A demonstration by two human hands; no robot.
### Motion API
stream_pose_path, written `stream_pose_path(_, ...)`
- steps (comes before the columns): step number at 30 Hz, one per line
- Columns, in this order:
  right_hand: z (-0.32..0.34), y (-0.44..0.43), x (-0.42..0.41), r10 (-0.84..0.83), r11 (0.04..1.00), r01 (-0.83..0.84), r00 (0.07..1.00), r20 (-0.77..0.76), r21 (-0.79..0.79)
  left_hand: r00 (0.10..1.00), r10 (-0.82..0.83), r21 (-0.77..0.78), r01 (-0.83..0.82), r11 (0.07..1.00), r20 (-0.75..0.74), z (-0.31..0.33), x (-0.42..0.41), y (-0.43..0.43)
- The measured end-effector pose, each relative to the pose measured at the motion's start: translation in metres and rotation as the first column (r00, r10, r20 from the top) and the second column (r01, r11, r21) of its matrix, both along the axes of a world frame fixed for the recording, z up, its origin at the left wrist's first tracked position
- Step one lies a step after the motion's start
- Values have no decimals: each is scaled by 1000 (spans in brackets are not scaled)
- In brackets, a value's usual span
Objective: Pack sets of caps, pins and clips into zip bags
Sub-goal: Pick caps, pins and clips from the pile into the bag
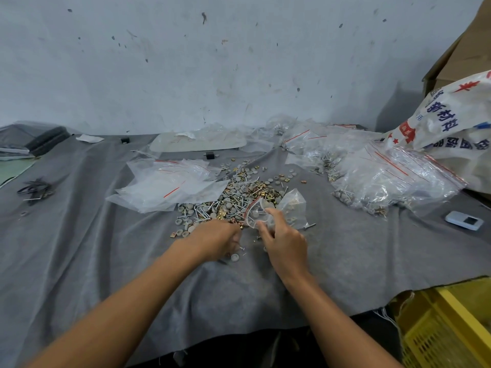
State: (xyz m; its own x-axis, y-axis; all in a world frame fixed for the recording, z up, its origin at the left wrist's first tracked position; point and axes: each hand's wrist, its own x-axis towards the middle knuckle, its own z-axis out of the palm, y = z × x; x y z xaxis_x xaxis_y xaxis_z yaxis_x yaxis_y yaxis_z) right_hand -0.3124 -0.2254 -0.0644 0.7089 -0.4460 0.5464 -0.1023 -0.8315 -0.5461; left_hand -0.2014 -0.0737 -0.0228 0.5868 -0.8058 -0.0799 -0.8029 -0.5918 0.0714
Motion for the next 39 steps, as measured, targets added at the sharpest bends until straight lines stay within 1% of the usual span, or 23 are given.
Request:
stream_pose_path(3, 0, 0, 0, -1, 1000, 1, 1000, -1, 4, 993, -27, -44, 33, 998, 117, -11, -5, 0)
stream_pose_path(6, 0, 1, 0, 2, 1000, -2, 1000, -1, -1, 990, 48, -150, -28, 988, 131, -15, -7, 1)
stream_pose_path(9, -1, 0, 1, -3, 1000, 3, 1000, 12, -7, 984, 168, -285, -144, 947, 61, -6, -3, 1)
stream_pose_path(11, -2, 0, 2, -4, 1000, 5, 1000, 25, -19, 981, 194, -361, -180, 915, 4, 3, 1, -1)
stream_pose_path(13, -2, 0, 2, -5, 1000, 5, 1000, 23, -21, 982, 182, -415, -182, 891, -40, 13, 3, -5)
stream_pose_path(18, -3, 0, 2, 4, 999, -4, 1000, 14, -35, 986, 161, -477, -161, 864, -42, 23, -7, -23)
stream_pose_path(19, -3, -1, 1, 11, 999, -10, 1000, 20, -41, 986, 147, -497, -167, 851, -79, 23, -11, -27)
stream_pose_path(22, -4, -2, 0, 39, 998, -37, 999, 31, -46, 965, 58, -555, -197, 808, -257, 23, -19, -33)
stream_pose_path(23, -4, -3, 1, 39, 998, -37, 999, 38, -44, 957, 39, -569, -204, 797, -289, 22, -20, -32)
stream_pose_path(25, -4, -4, 1, 32, 999, -30, 998, 47, -33, 956, 54, -628, -231, 743, -288, 18, -21, -21)
stream_pose_path(27, -3, -5, 1, 35, 999, -36, 997, 68, 17, 959, 131, -695, -274, 664, -252, 9, -16, -2)
stream_pose_path(29, -1, -8, 0, 47, 995, -54, 995, 94, 78, 938, 277, -705, -342, 621, -211, -1, -4, 25)
stream_pose_path(32, 9, -20, 0, 9, 991, -22, 995, 103, 132, 855, 515, -660, -425, 620, -66, -20, 14, 73)
stream_pose_path(34, 25, -32, 5, -31, 979, 13, 996, 81, 206, 792, 611, -638, -473, 608, -4, -36, 23, 101)
stream_pose_path(35, 37, -39, 8, -28, 966, 6, 996, 83, 257, 767, 642, -632, -504, 589, -13, -42, 25, 110)
stream_pose_path(37, 64, -52, 14, 12, 918, -63, 991, 133, 391, 732, 675, -641, -562, 523, -90, -48, 27, 117)
stream_pose_path(38, 78, -57, 15, 36, 872, -119, 983, 181, 475, 722, 682, -645, -576, 502, -114, -49, 29, 117)
stream_pose_path(39, 92, -61, 15, 60, 804, -188, 970, 238, 564, 718, 686, -640, -582, 502, -115, -49, 29, 116)
